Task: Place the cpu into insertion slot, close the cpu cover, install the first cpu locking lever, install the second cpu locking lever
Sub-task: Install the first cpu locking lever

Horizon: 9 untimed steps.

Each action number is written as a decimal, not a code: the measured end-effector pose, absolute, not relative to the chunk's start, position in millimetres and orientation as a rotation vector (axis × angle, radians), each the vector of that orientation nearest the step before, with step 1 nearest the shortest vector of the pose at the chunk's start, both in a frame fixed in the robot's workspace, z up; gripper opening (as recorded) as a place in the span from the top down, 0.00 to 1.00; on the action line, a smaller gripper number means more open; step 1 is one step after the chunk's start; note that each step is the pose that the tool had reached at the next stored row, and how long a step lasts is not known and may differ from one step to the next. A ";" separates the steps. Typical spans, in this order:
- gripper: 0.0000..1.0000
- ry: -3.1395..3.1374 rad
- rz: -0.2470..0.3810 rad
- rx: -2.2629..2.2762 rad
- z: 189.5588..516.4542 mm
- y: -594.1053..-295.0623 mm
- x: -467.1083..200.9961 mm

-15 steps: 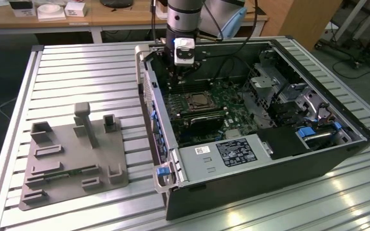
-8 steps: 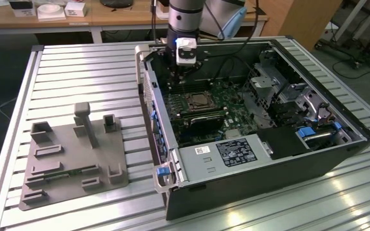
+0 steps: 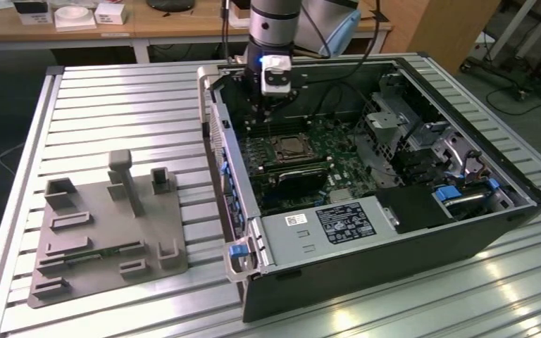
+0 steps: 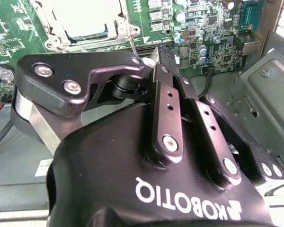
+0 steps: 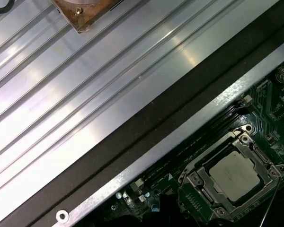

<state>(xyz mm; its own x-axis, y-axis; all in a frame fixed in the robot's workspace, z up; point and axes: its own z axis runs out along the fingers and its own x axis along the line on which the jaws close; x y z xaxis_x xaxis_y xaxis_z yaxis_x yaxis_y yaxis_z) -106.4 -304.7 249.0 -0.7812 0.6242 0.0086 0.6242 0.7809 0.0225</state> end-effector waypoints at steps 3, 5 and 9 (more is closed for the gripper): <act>0.89 -2.968 -0.038 -1.026 248.9 -304.6 -103.2; 0.89 -2.971 -0.038 -1.017 249.0 -304.7 -101.6; 0.89 -2.977 -0.038 -1.000 249.0 -304.6 -98.2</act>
<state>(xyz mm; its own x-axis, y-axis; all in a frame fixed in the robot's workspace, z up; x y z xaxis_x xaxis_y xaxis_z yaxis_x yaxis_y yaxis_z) -98.2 -304.6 249.0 -0.7974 0.6034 0.0086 0.6034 0.7971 0.0225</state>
